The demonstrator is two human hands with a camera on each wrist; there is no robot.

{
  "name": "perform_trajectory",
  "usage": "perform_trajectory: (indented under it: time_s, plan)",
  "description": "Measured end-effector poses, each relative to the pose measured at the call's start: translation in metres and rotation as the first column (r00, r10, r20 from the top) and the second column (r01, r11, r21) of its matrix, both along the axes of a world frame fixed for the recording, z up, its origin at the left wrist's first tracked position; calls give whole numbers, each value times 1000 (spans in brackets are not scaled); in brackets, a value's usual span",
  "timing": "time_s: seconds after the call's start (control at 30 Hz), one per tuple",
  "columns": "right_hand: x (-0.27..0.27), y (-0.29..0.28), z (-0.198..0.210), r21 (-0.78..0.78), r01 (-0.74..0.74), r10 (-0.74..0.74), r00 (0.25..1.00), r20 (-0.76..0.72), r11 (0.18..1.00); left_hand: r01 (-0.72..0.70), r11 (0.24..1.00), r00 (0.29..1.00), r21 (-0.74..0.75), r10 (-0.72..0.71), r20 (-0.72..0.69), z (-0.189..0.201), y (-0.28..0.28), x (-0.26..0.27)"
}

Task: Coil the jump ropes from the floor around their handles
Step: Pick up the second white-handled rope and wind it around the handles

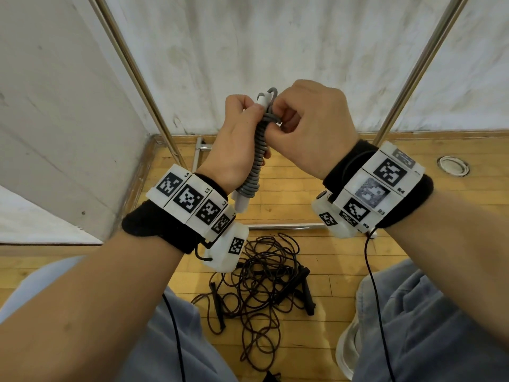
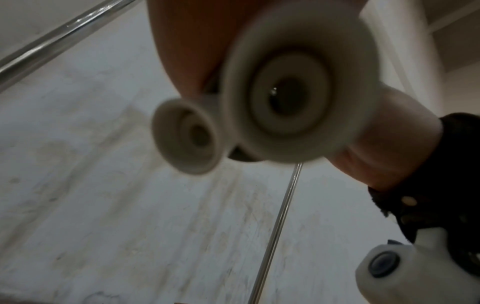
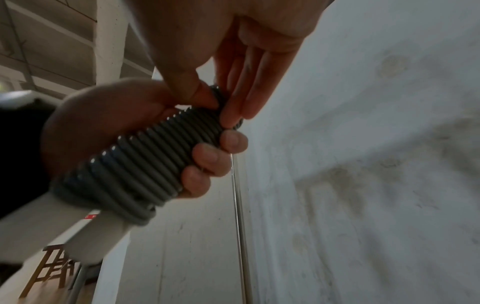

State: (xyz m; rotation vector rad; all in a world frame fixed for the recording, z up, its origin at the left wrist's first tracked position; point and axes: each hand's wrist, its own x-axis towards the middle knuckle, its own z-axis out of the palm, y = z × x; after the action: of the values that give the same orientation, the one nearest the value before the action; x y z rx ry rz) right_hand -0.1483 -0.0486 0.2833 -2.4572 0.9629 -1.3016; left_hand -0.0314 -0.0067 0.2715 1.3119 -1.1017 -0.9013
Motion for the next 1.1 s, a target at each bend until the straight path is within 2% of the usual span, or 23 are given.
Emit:
perform_trajectory:
  time_s: [0.1,0.17,0.33,0.4,0.47,0.57,0.67,0.73,0.87,0.97,1.1]
  plan:
    - [1,5,-8,-27,-36,38,997,71,999,-34,997,999,-76,36,23,0,1,2]
    - [1,7,-13,-36,-88,91,992,82,995,-6,993,997,-121,16,76,1,4,5]
    - [2,6,-15,-61,-71,76,993,92,996,19,991,996,-133,-7,89,0,8,5]
    - [2,7,-16,19,-120,117,984,133,993,-4,988,991,-157,25,130,0,9,6]
    - [3,9,-16,206,-190,141,962,232,960,-32,981,979,-192,70,193,-2,9,8]
    - [4,8,-13,487,-268,76,923,378,832,-28,971,964,-237,89,252,-4,8,9]
    - [2,3,-9,680,-452,22,841,541,578,-43,962,935,-270,134,329,-6,7,12]
    - [2,2,-8,731,-523,-20,807,590,438,-40,960,899,-277,156,409,-8,6,15]
    - [3,1,-10,763,-560,-127,773,621,324,-14,963,851,-268,152,503,-13,7,13]
    - [2,-5,-12,782,-580,-230,749,622,228,-21,958,843,-286,171,510,-11,7,9]
    - [4,-12,-15,809,-538,-234,777,584,236,-29,975,872,-218,132,472,-9,8,5]
